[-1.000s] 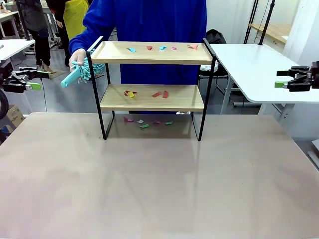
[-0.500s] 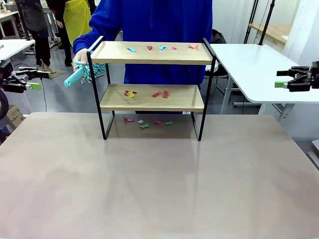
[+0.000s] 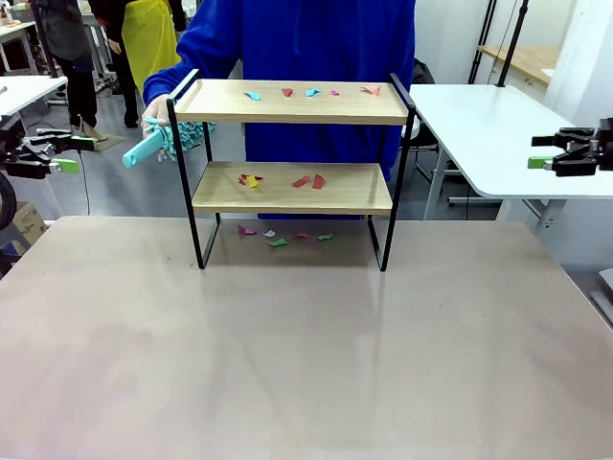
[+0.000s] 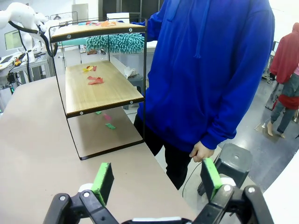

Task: Clean the shelf.
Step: Pick up the Duster handed by the human.

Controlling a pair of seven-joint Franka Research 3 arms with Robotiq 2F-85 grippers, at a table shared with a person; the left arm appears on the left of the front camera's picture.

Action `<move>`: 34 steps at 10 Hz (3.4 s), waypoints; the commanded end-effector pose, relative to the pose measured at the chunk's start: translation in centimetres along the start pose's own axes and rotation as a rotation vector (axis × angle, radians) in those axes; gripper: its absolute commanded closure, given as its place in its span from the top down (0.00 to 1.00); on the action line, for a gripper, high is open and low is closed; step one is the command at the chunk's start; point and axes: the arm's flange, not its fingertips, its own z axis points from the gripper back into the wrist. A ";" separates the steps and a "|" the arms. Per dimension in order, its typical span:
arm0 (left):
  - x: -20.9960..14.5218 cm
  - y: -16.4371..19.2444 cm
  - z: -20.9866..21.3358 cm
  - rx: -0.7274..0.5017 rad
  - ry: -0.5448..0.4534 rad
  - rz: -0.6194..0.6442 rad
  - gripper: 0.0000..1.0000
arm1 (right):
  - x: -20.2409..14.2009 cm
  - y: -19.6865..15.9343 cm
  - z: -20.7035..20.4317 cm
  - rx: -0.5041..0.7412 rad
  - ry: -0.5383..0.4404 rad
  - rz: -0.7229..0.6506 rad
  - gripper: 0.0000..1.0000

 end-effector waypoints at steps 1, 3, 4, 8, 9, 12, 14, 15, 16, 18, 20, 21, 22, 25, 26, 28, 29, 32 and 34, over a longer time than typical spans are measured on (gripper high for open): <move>0.0 0.0 0.0 0.000 0.000 0.000 1.00 | 0.1 0.0 0.0 -0.001 -0.002 0.002 1.00; 5.2 -1.2 -0.2 0.049 -0.032 0.021 1.00 | 0.1 0.0 0.0 -0.001 -0.002 0.002 1.00; 8.4 -1.7 -1.2 0.093 0.004 0.057 1.00 | 0.1 0.0 0.0 -0.001 -0.002 0.002 1.00; 20.0 -4.4 -10.0 0.393 0.207 0.260 1.00 | 0.1 0.0 0.0 -0.001 -0.002 0.002 1.00; 21.6 -5.2 -12.5 0.540 0.270 0.302 1.00 | 0.1 0.0 0.0 -0.001 -0.002 0.002 1.00; 22.1 -5.3 -17.3 0.791 0.419 0.389 1.00 | 0.1 0.0 0.0 -0.001 -0.002 0.002 1.00; 21.7 -4.7 -16.4 0.846 0.425 0.412 1.00 | 0.1 0.0 0.0 -0.001 -0.002 0.002 1.00; 22.2 -5.8 -17.3 0.816 0.394 0.327 1.00 | 0.1 0.0 0.0 -0.001 -0.002 0.002 1.00; 22.2 -5.8 -17.3 0.816 0.394 0.327 1.00 | 0.1 0.0 0.0 -0.001 -0.002 0.002 1.00; 21.1 -5.2 -17.6 0.839 0.416 0.355 1.00 | 0.1 0.0 0.0 -0.001 -0.002 0.002 1.00; 25.6 -7.1 -18.8 0.941 0.546 0.369 1.00 | 0.1 0.0 0.0 -0.001 -0.002 0.002 1.00; 27.5 -7.6 -19.2 0.959 0.596 0.394 1.00 | 0.1 0.0 0.0 -0.001 -0.002 0.002 1.00; 28.7 -7.7 -19.4 0.997 0.653 0.419 1.00 | 0.1 0.0 0.0 -0.001 -0.002 0.002 1.00; 28.6 -8.6 -20.0 0.966 0.809 0.580 1.00 | 0.1 0.0 0.0 -0.001 -0.002 0.002 1.00; 28.1 -8.8 -19.9 0.989 0.849 0.609 1.00 | 0.1 0.0 0.0 -0.001 -0.002 0.002 1.00; 27.0 -9.0 -19.7 1.016 0.907 0.650 1.00 | 0.1 0.0 0.0 -0.001 -0.002 0.002 1.00; 25.9 -8.8 -19.4 1.038 0.926 0.670 1.00 | 0.1 0.0 0.0 -0.001 -0.002 0.002 1.00; 21.2 -8.7 -18.2 1.012 0.944 0.772 1.00 | 0.1 0.0 0.0 -0.001 -0.002 0.002 1.00; 19.3 -8.6 -17.9 0.988 0.935 0.812 1.00 | 0.1 0.0 0.0 -0.001 -0.002 0.002 1.00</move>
